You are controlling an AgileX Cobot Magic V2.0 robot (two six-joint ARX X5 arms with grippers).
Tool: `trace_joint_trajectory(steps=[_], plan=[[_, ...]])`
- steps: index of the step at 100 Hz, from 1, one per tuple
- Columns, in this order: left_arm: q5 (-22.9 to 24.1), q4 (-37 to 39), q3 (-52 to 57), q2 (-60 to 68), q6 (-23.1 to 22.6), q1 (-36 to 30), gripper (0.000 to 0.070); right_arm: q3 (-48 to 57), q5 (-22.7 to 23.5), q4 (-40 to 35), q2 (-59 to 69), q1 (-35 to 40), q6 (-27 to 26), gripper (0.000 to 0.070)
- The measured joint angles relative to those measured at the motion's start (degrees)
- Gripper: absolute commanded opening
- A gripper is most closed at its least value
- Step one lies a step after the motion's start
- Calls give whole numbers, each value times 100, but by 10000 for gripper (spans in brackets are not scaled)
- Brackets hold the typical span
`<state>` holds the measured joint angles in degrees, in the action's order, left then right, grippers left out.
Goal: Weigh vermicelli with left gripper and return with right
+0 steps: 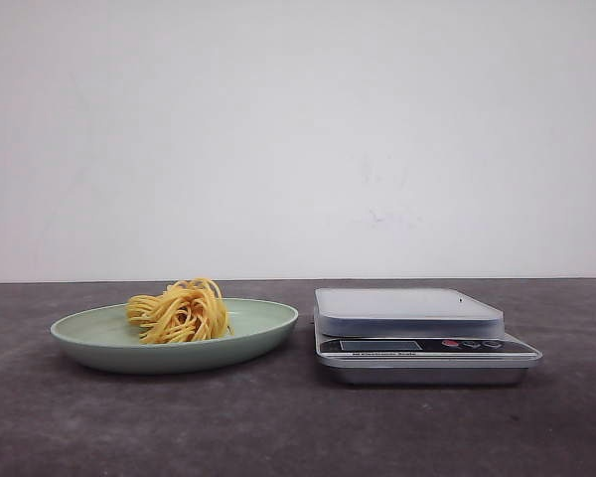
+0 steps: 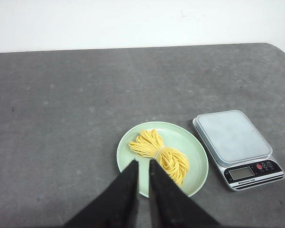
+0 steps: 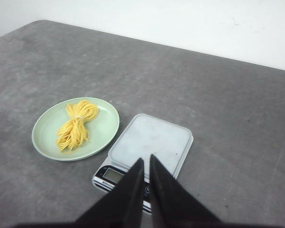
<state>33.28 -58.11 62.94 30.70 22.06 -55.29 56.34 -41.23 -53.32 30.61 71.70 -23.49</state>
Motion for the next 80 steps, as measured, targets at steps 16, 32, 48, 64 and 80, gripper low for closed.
trace_joint_trajectory(steps=[16,32,48,64,80], plan=[[0,2,0,0,0,0,0,0,-57,2,0,0,-2,10],[0,0,0,0,0,0,0,0,-57,2,0,0,-2,10],[7,0,0,-2,0,13,0,0,-57,2,0,0,-2,10],[74,98,-72,-48,-354,885,0,0,-57,2,0,0,-2,10],[-614,918,-782,-240,-546,2673,0,0,-59,2,0,4,-2,10]])
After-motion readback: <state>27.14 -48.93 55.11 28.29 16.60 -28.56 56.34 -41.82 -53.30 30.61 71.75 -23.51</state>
